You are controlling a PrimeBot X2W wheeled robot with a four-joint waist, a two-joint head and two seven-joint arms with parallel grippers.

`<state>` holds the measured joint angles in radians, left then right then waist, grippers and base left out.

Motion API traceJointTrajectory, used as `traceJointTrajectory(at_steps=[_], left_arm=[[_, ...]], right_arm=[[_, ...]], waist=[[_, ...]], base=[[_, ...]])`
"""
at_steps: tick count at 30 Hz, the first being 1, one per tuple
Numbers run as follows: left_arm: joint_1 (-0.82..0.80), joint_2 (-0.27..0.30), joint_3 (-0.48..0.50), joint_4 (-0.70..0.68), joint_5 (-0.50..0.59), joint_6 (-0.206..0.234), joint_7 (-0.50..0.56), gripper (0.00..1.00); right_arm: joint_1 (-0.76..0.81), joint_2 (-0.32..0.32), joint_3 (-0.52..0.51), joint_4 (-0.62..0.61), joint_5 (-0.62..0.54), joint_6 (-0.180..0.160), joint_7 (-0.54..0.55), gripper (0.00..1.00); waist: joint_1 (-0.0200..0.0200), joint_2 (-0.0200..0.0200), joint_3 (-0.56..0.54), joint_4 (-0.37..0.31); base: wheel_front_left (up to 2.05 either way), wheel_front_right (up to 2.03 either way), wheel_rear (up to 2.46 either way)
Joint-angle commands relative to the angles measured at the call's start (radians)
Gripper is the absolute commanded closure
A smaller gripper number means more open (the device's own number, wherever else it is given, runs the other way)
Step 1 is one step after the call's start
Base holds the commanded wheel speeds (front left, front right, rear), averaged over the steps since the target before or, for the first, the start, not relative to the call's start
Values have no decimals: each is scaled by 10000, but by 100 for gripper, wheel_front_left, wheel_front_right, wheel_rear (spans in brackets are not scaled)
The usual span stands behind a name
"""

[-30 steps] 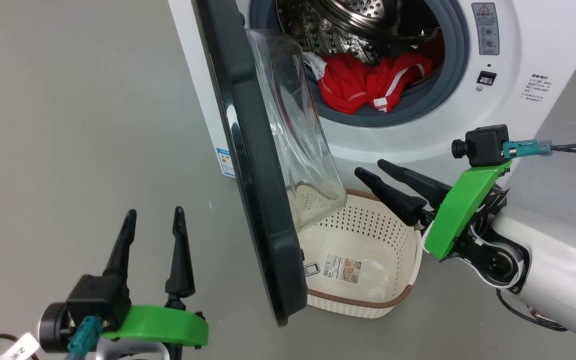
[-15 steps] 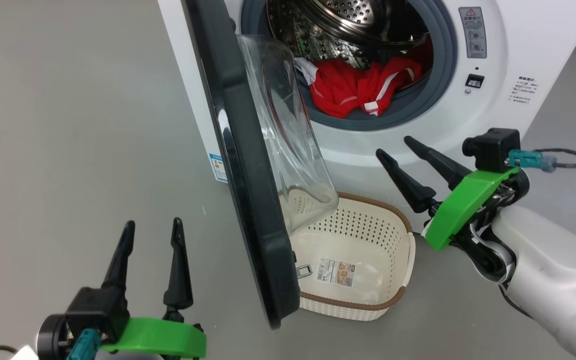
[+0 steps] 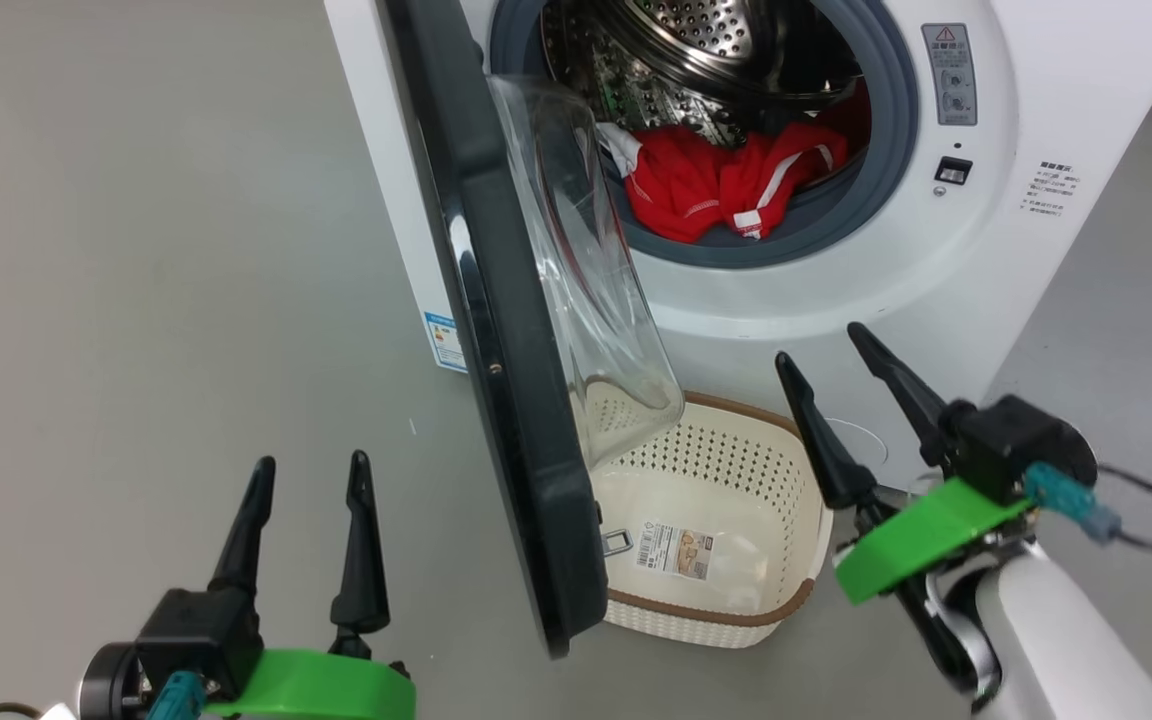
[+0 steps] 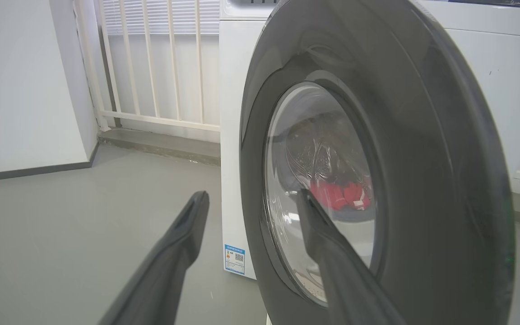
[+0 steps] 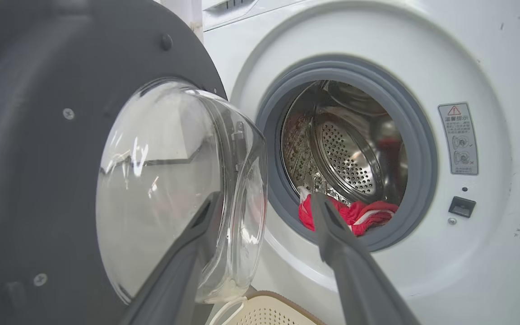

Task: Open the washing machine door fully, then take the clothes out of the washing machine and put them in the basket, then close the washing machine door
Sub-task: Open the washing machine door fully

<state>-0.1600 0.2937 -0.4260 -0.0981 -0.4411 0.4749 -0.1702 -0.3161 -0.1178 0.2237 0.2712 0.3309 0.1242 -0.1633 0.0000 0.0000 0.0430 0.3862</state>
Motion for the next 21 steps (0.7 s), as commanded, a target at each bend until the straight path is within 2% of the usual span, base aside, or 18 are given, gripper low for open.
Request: traceJointTrajectory(at_steps=[1,6,9,21], left_arm=[[-172,195,346,-216,-7,25,-116,0],[-199,127,282,-96,-46,-39,-205,0],[-204,102,236,-37,-54,-61,-230,0],[-41,97,110,-5,-88,-43,-254,0]], right_arm=[[229,219,-131,-701,-337,65,177,0],[1600,642,-1000,-2800,-1360,65,1024,0],[2153,668,-1129,-3509,-1183,65,1192,0],[3086,674,-1278,-4182,-830,65,1174,0]], waist=[[0,0,4,16],[0,0,-24,66],[0,0,-56,85],[0,0,-97,-27]], base=[[0,0,0],[0,0,0],[0,0,0],[0,0,0]])
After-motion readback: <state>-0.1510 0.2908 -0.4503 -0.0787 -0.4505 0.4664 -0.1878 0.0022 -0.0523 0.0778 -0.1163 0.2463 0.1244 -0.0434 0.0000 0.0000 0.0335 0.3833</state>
